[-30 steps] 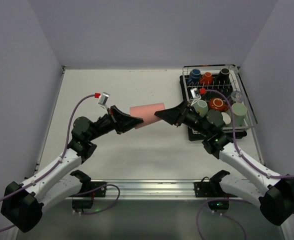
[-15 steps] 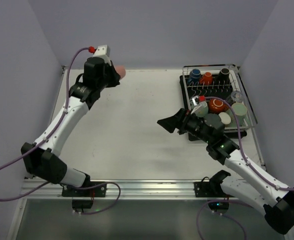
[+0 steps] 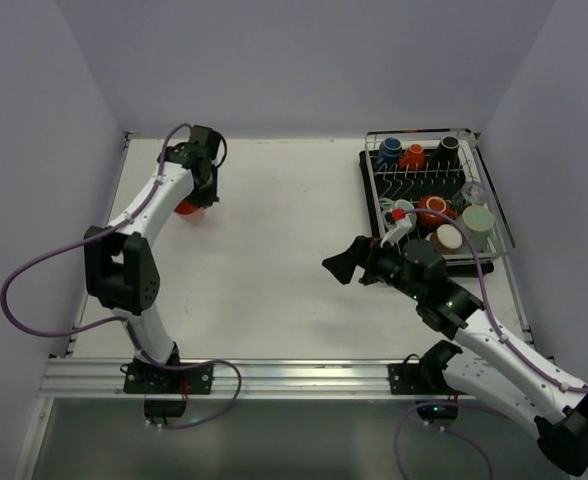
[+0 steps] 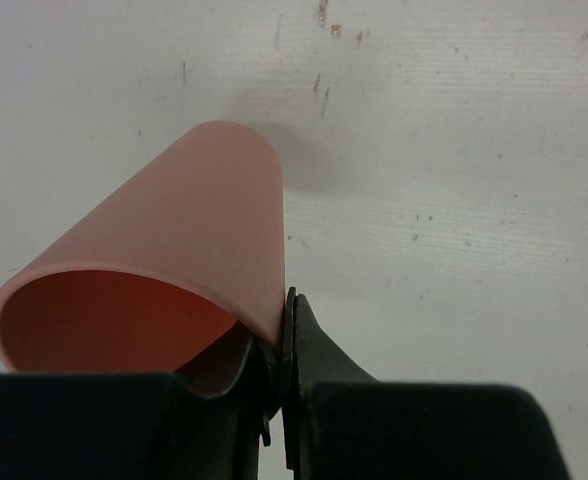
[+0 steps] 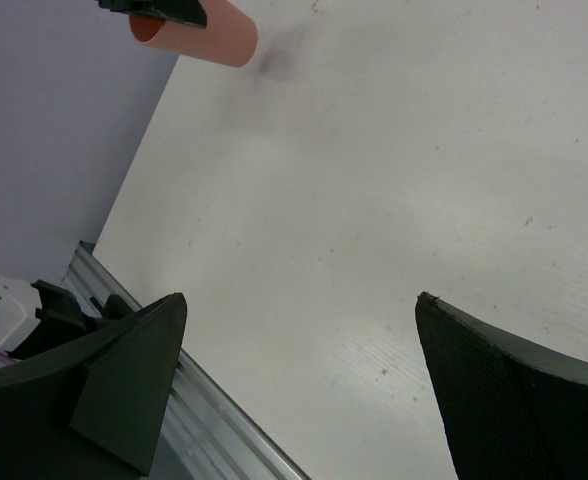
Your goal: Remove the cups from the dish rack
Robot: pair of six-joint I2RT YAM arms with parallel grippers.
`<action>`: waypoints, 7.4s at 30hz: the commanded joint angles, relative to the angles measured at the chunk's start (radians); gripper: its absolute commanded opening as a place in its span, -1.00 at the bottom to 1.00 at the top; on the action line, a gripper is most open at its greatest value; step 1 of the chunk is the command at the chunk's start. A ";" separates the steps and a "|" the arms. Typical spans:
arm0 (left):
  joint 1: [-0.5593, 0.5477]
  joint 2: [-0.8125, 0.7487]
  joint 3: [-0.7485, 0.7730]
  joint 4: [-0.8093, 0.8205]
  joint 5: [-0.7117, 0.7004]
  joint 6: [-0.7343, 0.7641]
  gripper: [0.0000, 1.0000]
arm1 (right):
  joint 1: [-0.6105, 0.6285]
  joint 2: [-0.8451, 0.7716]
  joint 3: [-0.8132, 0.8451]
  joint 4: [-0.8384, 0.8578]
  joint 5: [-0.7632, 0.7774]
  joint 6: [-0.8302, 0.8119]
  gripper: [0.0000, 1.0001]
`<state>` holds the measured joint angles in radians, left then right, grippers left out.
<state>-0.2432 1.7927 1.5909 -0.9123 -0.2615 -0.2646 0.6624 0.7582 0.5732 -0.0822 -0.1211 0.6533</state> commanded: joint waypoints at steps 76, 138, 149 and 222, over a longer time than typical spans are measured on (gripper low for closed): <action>-0.423 -1.168 -0.830 0.618 0.545 0.045 1.00 | -0.534 0.282 0.304 -0.450 0.713 -0.142 0.93; -0.433 -0.704 -1.006 1.622 0.831 -0.689 0.43 | -0.213 0.042 -0.041 0.530 -0.353 0.371 -0.09; -0.441 -0.693 -1.028 1.667 0.785 -0.688 -0.81 | -0.153 0.210 -0.110 0.758 -0.362 0.476 -0.03; -0.277 -1.202 -0.821 0.616 0.640 0.010 1.00 | -0.556 0.036 0.358 -0.393 0.686 -0.222 0.98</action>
<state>-0.5133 0.6552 0.8471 -0.3229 0.2909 -0.2729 0.1719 0.7425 0.8719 -0.4599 0.4789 0.5095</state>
